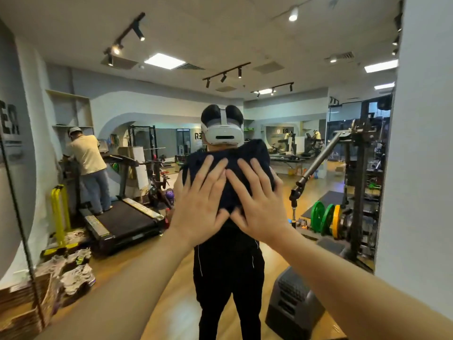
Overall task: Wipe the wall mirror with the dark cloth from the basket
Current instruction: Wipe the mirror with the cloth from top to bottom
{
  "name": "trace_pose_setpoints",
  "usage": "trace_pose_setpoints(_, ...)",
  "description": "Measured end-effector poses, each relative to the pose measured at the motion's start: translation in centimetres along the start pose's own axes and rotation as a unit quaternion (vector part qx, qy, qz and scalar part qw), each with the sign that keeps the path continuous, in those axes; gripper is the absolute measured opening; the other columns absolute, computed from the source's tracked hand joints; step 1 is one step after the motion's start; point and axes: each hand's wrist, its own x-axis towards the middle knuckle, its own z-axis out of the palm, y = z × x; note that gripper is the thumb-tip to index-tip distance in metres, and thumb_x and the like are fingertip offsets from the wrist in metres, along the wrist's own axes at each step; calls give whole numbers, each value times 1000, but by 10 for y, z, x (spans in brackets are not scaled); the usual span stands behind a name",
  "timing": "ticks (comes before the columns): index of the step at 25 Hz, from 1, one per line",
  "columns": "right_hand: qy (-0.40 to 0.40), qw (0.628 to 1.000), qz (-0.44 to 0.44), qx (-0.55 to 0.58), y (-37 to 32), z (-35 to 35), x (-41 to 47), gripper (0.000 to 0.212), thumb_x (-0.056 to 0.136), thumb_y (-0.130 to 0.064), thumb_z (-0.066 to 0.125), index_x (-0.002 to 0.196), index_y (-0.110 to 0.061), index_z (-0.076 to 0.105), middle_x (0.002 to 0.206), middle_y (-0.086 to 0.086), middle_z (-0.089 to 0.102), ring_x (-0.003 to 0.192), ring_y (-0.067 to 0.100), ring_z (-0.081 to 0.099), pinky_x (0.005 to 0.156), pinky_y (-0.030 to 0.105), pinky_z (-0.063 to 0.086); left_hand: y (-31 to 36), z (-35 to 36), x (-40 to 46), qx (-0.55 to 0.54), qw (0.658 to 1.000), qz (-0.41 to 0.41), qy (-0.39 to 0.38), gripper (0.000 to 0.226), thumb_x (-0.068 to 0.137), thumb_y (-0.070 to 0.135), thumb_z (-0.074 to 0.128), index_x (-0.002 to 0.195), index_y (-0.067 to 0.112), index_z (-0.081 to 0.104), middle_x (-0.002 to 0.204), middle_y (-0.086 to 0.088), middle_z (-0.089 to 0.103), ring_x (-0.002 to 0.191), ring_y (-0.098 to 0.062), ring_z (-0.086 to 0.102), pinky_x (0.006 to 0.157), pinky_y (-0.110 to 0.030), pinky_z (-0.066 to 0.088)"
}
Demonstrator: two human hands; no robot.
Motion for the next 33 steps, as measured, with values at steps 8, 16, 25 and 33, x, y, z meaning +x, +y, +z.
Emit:
trace_pose_setpoints(8, -51, 995, -60, -54, 59, -21, 0, 64, 103, -46, 38, 160, -15, 35, 164, 15, 38, 154, 35, 31, 118, 55, 31, 43, 4, 33, 11, 999, 17, -43, 81, 83, 30, 62, 152, 2, 31, 168, -9, 21, 158, -30, 7, 120, -61, 27)
trace_pose_setpoints(16, -13, 998, 25, -56, 194, -90, 182, 69, 96, -44, 33, 160, -17, 36, 164, 9, 37, 154, 32, 29, 117, 56, 32, 56, -66, 271, -26, 999, -22, 31, 70, 96, 29, 51, 157, 7, 23, 169, -4, 15, 158, -24, 0, 125, -61, 13)
trace_pose_setpoints(25, 19, 996, 85, 7, 165, -46, -66, 72, 89, -36, 55, 157, -20, 38, 166, 10, 34, 158, 31, 23, 117, 59, 32, 169, 65, 101, -80, 994, 8, 80, 69, 80, 26, 48, 147, 7, 39, 162, -6, 35, 156, -25, 17, 122, -60, 24)
trace_pose_setpoints(33, -56, 998, 19, 9, 198, -52, -117, 72, 92, -41, 51, 158, -19, 33, 166, 9, 32, 158, 31, 22, 117, 58, 33, 224, 92, 83, -77, 997, -2, 23, 56, 90, 14, 47, 145, 5, 38, 159, -8, 40, 155, -28, 23, 114, -62, 37)
